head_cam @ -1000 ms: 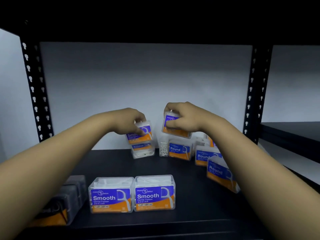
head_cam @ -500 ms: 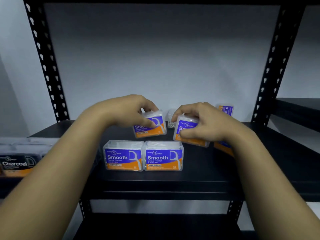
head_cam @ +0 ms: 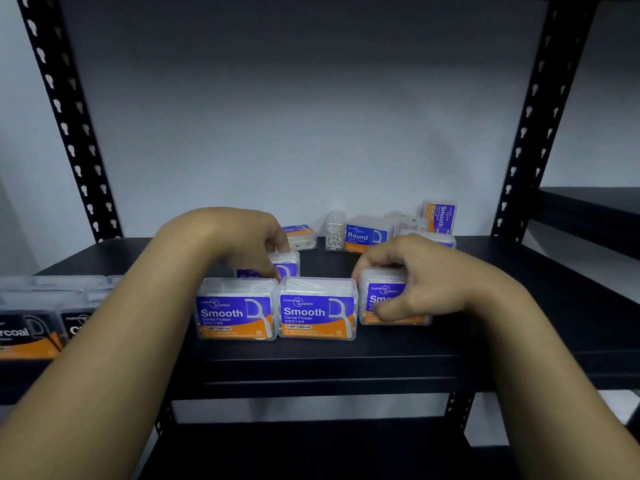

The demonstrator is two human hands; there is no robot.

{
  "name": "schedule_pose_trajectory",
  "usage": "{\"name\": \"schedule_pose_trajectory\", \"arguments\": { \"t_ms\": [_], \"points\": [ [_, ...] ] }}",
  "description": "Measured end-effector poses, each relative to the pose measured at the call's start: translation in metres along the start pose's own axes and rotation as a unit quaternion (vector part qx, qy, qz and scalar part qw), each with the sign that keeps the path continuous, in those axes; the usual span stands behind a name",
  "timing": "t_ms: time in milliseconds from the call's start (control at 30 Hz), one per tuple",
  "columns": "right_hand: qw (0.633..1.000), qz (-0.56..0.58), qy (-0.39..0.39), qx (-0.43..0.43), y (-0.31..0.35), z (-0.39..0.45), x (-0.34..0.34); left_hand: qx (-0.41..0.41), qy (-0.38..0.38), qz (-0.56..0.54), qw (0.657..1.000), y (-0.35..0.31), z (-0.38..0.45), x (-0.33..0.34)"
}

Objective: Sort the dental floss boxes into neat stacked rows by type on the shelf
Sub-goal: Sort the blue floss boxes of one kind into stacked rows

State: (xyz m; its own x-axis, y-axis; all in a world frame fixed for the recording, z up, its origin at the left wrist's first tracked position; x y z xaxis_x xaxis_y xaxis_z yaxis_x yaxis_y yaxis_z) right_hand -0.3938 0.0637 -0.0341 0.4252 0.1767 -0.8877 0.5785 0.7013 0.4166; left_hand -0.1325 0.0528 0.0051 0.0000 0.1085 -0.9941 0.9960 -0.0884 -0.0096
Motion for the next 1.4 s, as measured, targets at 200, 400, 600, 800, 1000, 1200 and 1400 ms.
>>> {"name": "schedule_pose_trajectory", "arguments": {
  "t_ms": [200,400,600,800,1000,1200,1400],
  "points": [
    [1.000,0.001,0.003,0.007,-0.002,-0.003,0.000,0.027,-0.086,-0.044,0.995,-0.002,-0.013,-0.006],
    [1.000,0.002,-0.015,0.000,-0.002,-0.008,0.003,0.156,-0.129,-0.158,0.966,-0.010,-0.052,0.003],
    [1.000,0.010,-0.028,0.004,-0.001,-0.011,0.006,0.156,-0.094,-0.135,0.974,-0.008,-0.052,0.019],
    [0.999,0.015,-0.030,-0.001,0.003,-0.015,0.008,0.161,-0.070,-0.154,0.972,-0.002,-0.053,0.025],
    [0.999,0.003,-0.036,-0.013,0.005,-0.015,0.010,0.156,-0.073,-0.173,0.970,-0.001,-0.054,0.025],
    [0.999,0.003,-0.041,-0.019,0.006,-0.017,0.012,0.111,-0.060,-0.196,0.972,0.004,-0.059,0.022],
    [0.997,0.011,-0.070,-0.022,0.008,-0.017,0.016,0.088,-0.057,-0.174,0.979,0.004,-0.059,0.021]
  ]
}}
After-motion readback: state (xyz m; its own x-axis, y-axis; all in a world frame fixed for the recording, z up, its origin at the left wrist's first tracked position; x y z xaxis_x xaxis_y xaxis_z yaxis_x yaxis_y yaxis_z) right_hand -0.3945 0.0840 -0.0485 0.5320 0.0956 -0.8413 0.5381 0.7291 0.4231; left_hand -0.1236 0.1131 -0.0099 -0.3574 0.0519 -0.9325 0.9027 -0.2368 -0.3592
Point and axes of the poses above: each hand's wrist, its own z-axis towards the middle knuckle, its own x-axis out of the palm, y = z × x, the point moved 1 cm from there along z, towards the middle knuckle, and after that the axes turned 6 degrees about -x, right-handed, at the moved point
